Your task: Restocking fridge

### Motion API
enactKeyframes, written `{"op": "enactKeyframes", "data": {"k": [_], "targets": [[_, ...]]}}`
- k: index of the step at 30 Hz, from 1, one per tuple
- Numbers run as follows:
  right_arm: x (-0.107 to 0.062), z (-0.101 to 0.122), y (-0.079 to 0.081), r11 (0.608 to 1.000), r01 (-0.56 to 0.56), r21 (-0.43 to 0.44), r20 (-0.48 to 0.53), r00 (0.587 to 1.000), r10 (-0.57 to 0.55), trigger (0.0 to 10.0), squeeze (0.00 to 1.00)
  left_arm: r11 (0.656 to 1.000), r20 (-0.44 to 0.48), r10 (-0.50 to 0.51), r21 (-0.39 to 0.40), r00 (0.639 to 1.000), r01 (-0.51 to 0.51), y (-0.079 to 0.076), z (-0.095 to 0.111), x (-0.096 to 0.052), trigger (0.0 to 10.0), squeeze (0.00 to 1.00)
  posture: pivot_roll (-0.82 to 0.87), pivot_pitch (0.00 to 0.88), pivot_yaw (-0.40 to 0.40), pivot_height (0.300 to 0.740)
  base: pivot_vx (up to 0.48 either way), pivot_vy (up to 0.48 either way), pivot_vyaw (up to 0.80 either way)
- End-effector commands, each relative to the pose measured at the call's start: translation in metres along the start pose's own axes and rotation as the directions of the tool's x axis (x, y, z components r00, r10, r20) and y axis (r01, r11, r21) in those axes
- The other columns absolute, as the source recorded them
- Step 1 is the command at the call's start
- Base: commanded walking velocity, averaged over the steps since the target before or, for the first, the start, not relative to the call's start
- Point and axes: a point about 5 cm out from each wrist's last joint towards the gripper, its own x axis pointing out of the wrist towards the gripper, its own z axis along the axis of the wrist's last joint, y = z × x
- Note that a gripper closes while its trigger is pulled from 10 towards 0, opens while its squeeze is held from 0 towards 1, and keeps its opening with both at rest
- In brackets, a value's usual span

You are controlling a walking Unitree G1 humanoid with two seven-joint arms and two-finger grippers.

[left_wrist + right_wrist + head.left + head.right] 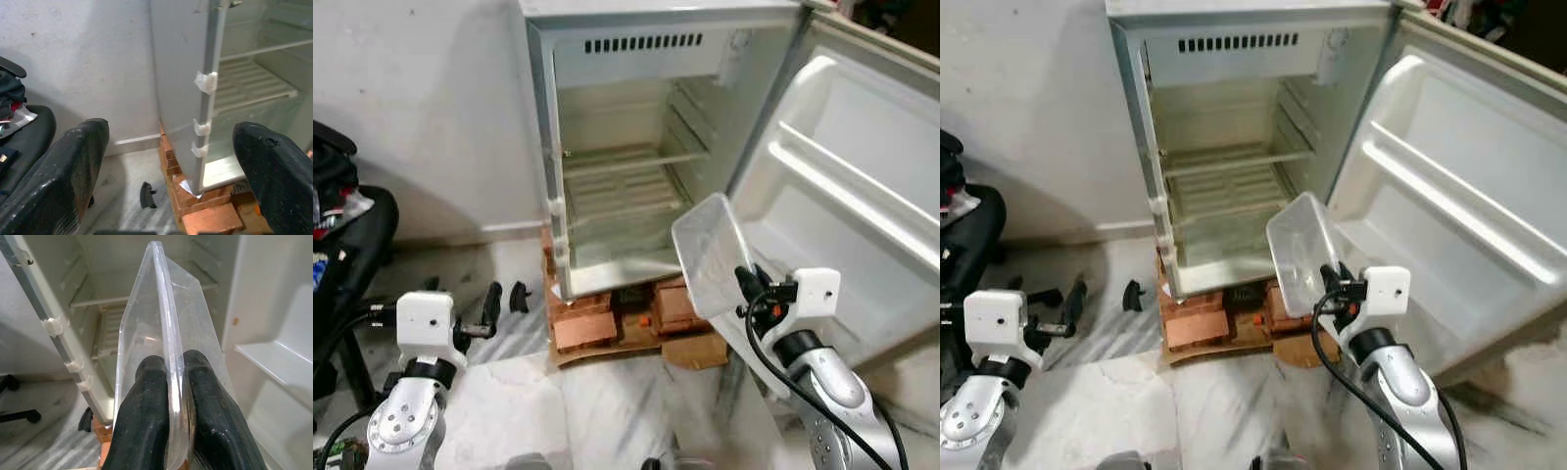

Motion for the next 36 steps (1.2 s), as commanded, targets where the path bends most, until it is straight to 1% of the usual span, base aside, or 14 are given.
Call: {"op": "enactKeyframes", "data": {"k": [1,9,21,24,30,33,34,36], "targets": [[0.001,0.006,0.000,1.000,-0.009,-0.011,0.017,1.000,0.009,10.0,0.00,1.000,0.007,0.004,0.006,1.000,-0.004,0.000,0.003,0.000,10.0,0.00,0.01,0.084,-0.067,0.740,0.480,0.000,0.00],[0.004,0.008,-0.002,1.000,-0.012,-0.021,0.018,1.000,0.013,10.0,0.00,1.000,0.001,0.000,0.001,1.000,0.000,-0.003,0.002,0.000,10.0,0.00,0.01,0.087,-0.070,0.740,0.480,0.000,0.00],[0.009,0.007,0.001,0.999,-0.029,-0.018,0.017,0.999,0.029,10.0,0.00,1.000,-0.003,0.000,-0.001,1.000,0.000,-0.005,0.001,0.003,10.0,0.00,0.02,0.085,-0.068,0.740,0.448,0.000,0.00],[0.010,0.007,0.002,0.999,-0.032,-0.017,0.016,0.999,0.033,10.0,0.00,1.000,-0.015,0.008,0.009,1.000,-0.008,-0.005,-0.001,0.003,10.0,0.00,0.02,0.085,-0.069,0.740,0.000,0.000,0.00],[0.011,0.006,0.003,0.999,-0.045,-0.015,0.010,0.999,0.045,10.0,0.00,1.000,-0.018,0.019,0.003,1.000,-0.019,-0.005,-0.001,0.004,10.0,0.00,0.02,0.086,-0.070,0.740,0.000,0.000,0.00],[0.013,0.005,0.005,0.997,-0.071,-0.022,0.000,0.997,0.071,10.0,0.00,1.000,-0.025,0.029,-0.002,0.999,-0.030,-0.004,-0.002,0.004,10.0,0.00,0.02,0.087,-0.070,0.740,0.000,0.000,0.00],[0.015,0.005,0.007,0.995,-0.102,-0.021,0.004,0.995,0.102,10.0,0.00,1.000,-0.026,0.029,0.008,0.999,-0.029,-0.005,-0.002,0.004,10.0,0.00,0.03,0.088,-0.070,0.740,0.000,0.000,0.00],[0.016,0.006,0.008,0.994,-0.108,-0.021,0.005,0.994,0.108,10.0,0.00,1.000,-0.026,0.029,0.010,0.999,-0.029,-0.005,-0.002,0.004,10.0,0.00,0.03,0.088,-0.070,0.740,0.000,0.000,0.28]]}}
